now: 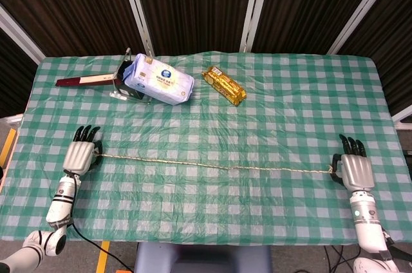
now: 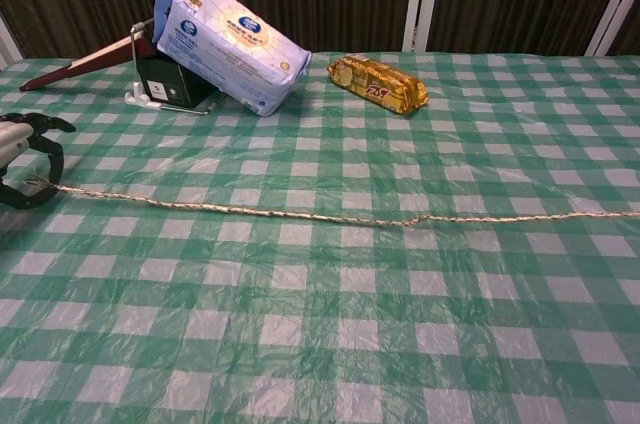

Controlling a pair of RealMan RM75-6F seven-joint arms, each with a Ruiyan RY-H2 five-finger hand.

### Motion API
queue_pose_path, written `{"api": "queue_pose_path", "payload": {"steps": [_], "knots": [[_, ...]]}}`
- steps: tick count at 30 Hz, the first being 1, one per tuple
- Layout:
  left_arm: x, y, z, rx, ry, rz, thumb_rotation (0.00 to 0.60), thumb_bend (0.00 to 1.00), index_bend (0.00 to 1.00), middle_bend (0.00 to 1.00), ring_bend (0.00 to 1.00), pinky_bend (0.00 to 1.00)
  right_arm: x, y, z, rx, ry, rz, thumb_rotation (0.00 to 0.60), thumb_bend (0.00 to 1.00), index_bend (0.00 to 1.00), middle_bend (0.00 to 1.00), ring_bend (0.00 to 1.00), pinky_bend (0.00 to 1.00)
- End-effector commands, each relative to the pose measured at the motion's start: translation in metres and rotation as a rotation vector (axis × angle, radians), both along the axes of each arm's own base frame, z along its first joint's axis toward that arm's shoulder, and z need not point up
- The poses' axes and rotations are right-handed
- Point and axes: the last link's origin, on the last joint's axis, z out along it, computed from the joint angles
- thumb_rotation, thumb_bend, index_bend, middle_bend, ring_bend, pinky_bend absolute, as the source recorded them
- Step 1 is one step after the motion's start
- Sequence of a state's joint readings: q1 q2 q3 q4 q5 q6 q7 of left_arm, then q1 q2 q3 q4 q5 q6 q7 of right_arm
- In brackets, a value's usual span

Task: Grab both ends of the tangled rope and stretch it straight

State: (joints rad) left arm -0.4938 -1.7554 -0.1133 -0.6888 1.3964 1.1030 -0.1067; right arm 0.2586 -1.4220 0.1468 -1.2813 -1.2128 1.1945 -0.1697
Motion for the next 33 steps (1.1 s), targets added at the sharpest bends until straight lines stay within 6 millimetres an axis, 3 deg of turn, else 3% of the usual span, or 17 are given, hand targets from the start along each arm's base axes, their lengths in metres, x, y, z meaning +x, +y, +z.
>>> {"api": "queue_pose_path", "payload": {"steps": [1, 4, 12, 17, 23, 28, 33], "knots": [[-0.002, 0.0, -0.002, -0.006, 0.002, 0.007, 0.6, 0.41, 0.59, 0.11, 0.0, 0.02, -0.001, -0.001, -0.003, 0.009, 0.009, -0.003, 0.6, 0.57, 0.81, 0.15, 0.0, 0.0], [-0.004, 0.0, -0.003, -0.012, 0.007, 0.012, 0.6, 0.41, 0.57, 0.11, 0.0, 0.02, -0.002, -0.002, -0.006, 0.012, 0.016, -0.006, 0.6, 0.57, 0.81, 0.15, 0.0, 0.0], [-0.008, -0.003, -0.006, -0.063, 0.013, 0.024, 0.6, 0.41, 0.33, 0.09, 0.0, 0.02, -0.004, -0.006, -0.012, 0.049, 0.036, -0.014, 0.6, 0.57, 0.75, 0.15, 0.0, 0.0], [-0.011, -0.004, -0.005, -0.085, 0.002, 0.047, 0.6, 0.41, 0.14, 0.07, 0.0, 0.02, -0.004, -0.006, -0.017, 0.1, 0.062, -0.023, 0.6, 0.57, 0.45, 0.09, 0.0, 0.0], [-0.014, -0.005, 0.006, -0.053, -0.002, 0.05, 0.6, 0.41, 0.01, 0.05, 0.0, 0.02, -0.006, -0.006, -0.015, 0.122, 0.097, -0.055, 0.6, 0.55, 0.12, 0.0, 0.0, 0.0], [-0.019, -0.005, 0.017, -0.012, -0.021, 0.069, 0.6, 0.41, 0.0, 0.04, 0.0, 0.02, -0.008, -0.006, -0.013, 0.139, 0.121, -0.079, 0.6, 0.52, 0.02, 0.0, 0.0, 0.0], [-0.025, -0.008, 0.026, 0.009, -0.049, 0.092, 0.6, 0.41, 0.0, 0.02, 0.0, 0.02, -0.009, -0.006, -0.009, 0.141, 0.138, -0.097, 0.6, 0.47, 0.0, 0.0, 0.0, 0.0]]}}
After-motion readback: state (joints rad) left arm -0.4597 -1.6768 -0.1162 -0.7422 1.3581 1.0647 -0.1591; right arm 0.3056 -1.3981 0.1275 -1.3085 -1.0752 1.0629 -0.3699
